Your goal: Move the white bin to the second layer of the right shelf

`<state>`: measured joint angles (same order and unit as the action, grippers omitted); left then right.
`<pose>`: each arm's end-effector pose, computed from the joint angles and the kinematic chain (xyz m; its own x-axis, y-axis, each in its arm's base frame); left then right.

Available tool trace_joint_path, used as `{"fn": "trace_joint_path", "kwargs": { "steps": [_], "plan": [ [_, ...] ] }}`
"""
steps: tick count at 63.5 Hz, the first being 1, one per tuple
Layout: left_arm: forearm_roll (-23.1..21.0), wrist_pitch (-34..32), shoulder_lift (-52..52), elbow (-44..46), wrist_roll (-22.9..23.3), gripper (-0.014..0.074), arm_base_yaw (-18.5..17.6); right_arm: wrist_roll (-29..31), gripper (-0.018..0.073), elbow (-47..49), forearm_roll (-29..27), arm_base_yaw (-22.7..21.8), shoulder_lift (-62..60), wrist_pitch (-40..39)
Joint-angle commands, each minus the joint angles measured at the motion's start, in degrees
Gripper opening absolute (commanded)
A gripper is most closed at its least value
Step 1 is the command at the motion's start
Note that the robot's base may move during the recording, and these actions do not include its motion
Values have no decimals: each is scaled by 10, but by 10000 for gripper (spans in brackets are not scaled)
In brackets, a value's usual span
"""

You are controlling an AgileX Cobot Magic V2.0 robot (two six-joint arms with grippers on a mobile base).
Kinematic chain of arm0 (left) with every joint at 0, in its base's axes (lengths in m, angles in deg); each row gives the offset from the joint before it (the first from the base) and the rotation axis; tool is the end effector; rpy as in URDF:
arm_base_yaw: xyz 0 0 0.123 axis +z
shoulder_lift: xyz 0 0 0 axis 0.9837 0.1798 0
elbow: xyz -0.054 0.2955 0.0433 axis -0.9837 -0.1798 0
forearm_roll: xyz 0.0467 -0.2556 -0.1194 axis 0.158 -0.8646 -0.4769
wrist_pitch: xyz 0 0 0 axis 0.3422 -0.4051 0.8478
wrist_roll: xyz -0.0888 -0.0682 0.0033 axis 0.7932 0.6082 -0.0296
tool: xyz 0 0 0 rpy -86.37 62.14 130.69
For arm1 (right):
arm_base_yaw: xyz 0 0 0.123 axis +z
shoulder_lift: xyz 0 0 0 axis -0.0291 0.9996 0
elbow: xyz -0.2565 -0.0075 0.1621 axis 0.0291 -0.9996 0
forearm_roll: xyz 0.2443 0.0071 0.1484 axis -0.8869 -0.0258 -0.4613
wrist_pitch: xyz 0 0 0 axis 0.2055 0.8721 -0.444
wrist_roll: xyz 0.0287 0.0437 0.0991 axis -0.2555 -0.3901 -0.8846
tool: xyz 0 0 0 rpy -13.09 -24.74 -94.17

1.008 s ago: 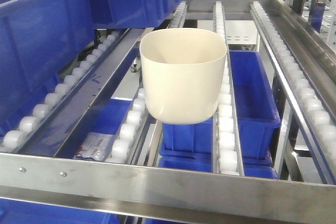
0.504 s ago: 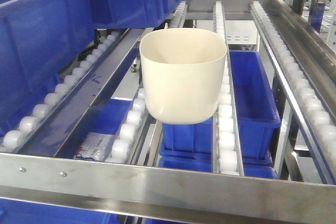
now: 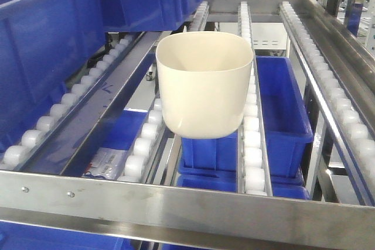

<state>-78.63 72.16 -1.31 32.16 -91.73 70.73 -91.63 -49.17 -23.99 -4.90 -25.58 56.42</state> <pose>0.0921 -0.0151 0.2032 0.0074 0.0340 -0.9994 0.1605 0.9864 0.0348 0.0936 -0.0067 0.1914 -0.0413 0.0720 -0.9966 0.0714 0.9951 0.0689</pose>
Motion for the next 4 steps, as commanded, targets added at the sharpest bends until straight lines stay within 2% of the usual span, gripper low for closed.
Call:
{"fn": "trace_joint_path", "kwargs": {
  "steps": [1,4],
  "plan": [
    [-3,-49,-8,-21,2,85,-2,7,49,9,1,-3,-11,-54],
    [-3,-49,-8,-21,2,85,-2,7,49,9,1,-3,-11,-54]
  ]
}}
